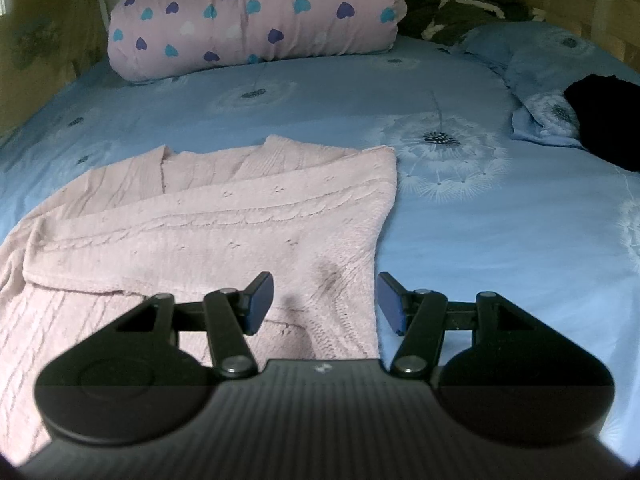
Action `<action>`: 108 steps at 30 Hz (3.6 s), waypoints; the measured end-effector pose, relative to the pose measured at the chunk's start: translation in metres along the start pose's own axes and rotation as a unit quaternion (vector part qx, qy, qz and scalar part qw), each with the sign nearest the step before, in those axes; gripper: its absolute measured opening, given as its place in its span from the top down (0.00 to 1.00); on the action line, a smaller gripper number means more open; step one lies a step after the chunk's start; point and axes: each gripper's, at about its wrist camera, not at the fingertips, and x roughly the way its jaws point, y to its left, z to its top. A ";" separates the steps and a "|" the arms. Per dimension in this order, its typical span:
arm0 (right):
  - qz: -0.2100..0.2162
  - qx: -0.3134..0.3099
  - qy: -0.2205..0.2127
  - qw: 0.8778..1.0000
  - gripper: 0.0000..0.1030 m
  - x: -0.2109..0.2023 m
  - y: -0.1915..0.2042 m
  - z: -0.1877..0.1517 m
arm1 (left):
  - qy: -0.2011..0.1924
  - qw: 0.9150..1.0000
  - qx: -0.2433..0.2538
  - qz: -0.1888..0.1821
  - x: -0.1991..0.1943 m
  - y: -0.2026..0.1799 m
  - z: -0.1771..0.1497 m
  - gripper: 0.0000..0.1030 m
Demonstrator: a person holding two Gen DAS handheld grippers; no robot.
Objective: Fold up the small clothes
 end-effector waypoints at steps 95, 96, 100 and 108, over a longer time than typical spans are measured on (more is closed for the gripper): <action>0.025 0.023 0.002 0.999 0.43 -0.008 0.014 0.000 | -0.070 0.951 0.198 -0.228 -0.065 -0.289 -0.050 0.21; 0.036 0.026 -0.003 0.999 0.43 -0.010 0.019 0.000 | -0.067 0.950 0.198 -0.232 -0.061 -0.287 -0.052 0.21; 0.089 0.012 -0.005 0.996 0.49 -0.017 0.051 0.002 | -0.077 0.946 0.209 -0.236 -0.050 -0.289 -0.060 0.21; 0.135 -0.015 0.003 0.991 0.55 0.001 0.110 0.015 | -0.096 0.937 0.233 -0.244 -0.040 -0.297 -0.066 0.21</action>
